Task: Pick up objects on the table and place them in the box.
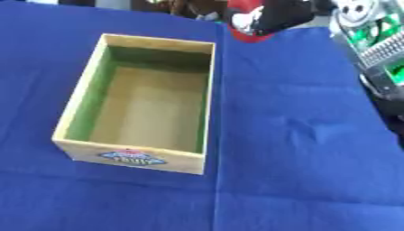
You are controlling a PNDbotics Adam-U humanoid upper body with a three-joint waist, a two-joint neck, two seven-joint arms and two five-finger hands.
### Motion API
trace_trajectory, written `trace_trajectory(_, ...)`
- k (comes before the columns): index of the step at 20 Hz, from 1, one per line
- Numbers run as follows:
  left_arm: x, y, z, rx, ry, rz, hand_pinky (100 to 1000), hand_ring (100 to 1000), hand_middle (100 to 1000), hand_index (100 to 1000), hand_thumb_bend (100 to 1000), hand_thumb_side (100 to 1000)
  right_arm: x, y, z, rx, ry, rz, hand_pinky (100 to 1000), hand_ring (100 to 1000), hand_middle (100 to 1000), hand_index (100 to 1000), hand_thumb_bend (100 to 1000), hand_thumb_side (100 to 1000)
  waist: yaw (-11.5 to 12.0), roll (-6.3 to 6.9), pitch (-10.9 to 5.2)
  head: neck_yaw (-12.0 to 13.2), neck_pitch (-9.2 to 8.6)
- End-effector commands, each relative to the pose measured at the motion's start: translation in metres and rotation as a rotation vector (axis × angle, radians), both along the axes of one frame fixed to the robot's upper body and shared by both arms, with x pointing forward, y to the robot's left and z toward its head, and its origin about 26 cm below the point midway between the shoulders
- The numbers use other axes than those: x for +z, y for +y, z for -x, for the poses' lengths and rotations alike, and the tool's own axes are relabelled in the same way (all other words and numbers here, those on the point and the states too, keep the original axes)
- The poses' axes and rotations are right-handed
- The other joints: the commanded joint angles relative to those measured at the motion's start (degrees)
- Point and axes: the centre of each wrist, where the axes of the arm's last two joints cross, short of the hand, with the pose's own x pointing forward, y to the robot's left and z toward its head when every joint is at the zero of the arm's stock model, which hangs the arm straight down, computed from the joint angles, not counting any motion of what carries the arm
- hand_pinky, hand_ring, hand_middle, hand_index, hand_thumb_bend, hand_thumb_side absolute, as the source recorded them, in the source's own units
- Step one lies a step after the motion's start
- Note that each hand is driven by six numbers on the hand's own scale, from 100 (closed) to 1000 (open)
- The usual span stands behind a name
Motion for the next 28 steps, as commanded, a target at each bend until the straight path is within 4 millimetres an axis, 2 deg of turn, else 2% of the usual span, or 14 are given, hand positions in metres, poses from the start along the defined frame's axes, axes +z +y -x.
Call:
trace_trajectory(1, 0.007, -0.001, 0.003, -0.010, -0.028, -0.014, 491, 552, 646, 853, 100, 908, 0.007, 0.011, -0.009, -0.011, -0.037, -0.003, 251, 464, 521, 502, 100, 200, 0.3, 0.21, -1.76, -0.6, -0.33)
trace_trajectory(2, 0.007, -0.001, 0.003, -0.011, -0.028, -0.013, 491, 552, 646, 853, 100, 908, 0.006, 0.016, -0.012, -0.004, -0.037, -0.010, 250, 464, 521, 502, 100, 171, 0.5, 0.21, -1.77, -0.7, -0.37)
trace_trajectory(6, 0.007, -0.002, 0.003, -0.017, -0.031, -0.010, 491, 551, 646, 853, 100, 909, -0.001, 0.037, -0.026, -0.005, -0.047, -0.007, 249, 464, 520, 501, 100, 161, 1.0, 0.20, -1.76, -1.2, -0.43)
trace_trajectory(14, 0.009, -0.004, 0.002, -0.030, -0.045, -0.001, 492, 552, 646, 852, 100, 909, -0.032, 0.076, -0.048, -0.004, -0.023, 0.027, 246, 463, 517, 497, 100, 140, 1.6, 0.26, -1.69, -1.7, -0.61)
trace_trajectory(20, 0.011, -0.006, 0.002, -0.039, -0.059, 0.006, 492, 552, 646, 851, 100, 908, -0.062, 0.089, -0.064, -0.026, 0.030, 0.046, 245, 464, 515, 495, 100, 132, 1.9, 0.03, -1.37, -2.0, -0.87)
trace_trajectory(28, 0.014, -0.007, 0.001, -0.049, -0.081, 0.010, 492, 551, 643, 849, 100, 906, -0.091, 0.100, -0.074, -0.012, 0.081, 0.097, 246, 465, 516, 497, 100, 128, 2.3, -0.14, -1.08, -2.2, -1.15)
